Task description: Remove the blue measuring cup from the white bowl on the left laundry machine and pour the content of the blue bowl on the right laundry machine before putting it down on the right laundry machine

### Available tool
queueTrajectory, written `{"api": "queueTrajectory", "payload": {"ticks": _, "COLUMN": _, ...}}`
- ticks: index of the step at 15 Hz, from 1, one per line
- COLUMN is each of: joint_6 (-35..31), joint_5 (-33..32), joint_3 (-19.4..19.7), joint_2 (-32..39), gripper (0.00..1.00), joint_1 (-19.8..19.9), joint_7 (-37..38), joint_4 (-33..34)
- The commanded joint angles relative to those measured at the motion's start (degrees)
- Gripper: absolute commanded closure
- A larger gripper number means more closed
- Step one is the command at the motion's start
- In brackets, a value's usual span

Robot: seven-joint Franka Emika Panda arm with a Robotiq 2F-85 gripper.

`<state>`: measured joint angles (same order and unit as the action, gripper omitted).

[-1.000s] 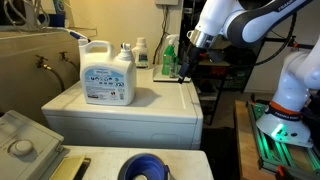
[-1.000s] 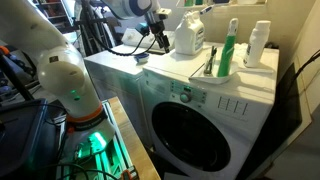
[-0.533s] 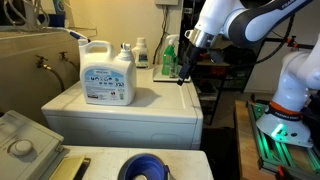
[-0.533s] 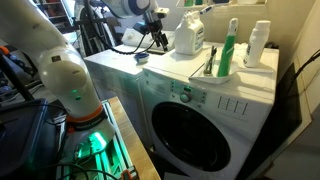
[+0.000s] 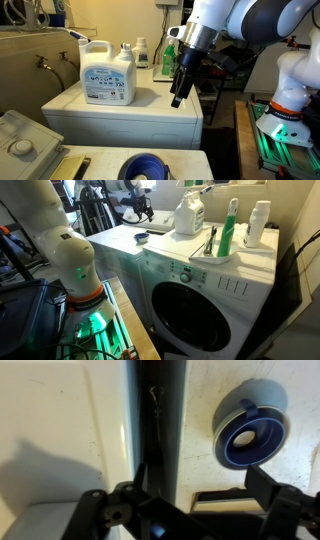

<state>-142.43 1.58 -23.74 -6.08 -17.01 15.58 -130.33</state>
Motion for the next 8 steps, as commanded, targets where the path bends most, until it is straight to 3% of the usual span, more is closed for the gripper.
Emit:
{"api": "queueTrajectory", "payload": {"ticks": 1, "joint_6": 7.01, "joint_5": -1.01, "joint_3": -0.60, "joint_2": 9.43, "gripper": 0.00, "joint_1": -2.98, "joint_7": -5.08, "joint_4": 9.23}}
{"api": "queueTrajectory", "payload": {"ticks": 3, "joint_6": 11.76, "joint_5": -0.81, "joint_3": -0.32, "joint_2": 12.47, "gripper": 0.00, "joint_1": -4.03, "joint_7": -9.15, "joint_4": 12.89}}
{"api": "queueTrajectory", "payload": {"ticks": 4, "joint_6": 7.62, "joint_5": -0.07, "joint_3": 0.22, "joint_2": 8.78, "gripper": 0.00, "joint_1": -4.13, "joint_7": -5.81, "joint_4": 8.72}}
{"api": "queueTrajectory", "payload": {"ticks": 8, "joint_6": 10.17, "joint_5": -0.01, "joint_3": 0.36, "joint_2": 12.68, "gripper": 0.00, "joint_1": -4.68, "joint_7": -8.59, "joint_4": 12.67}}
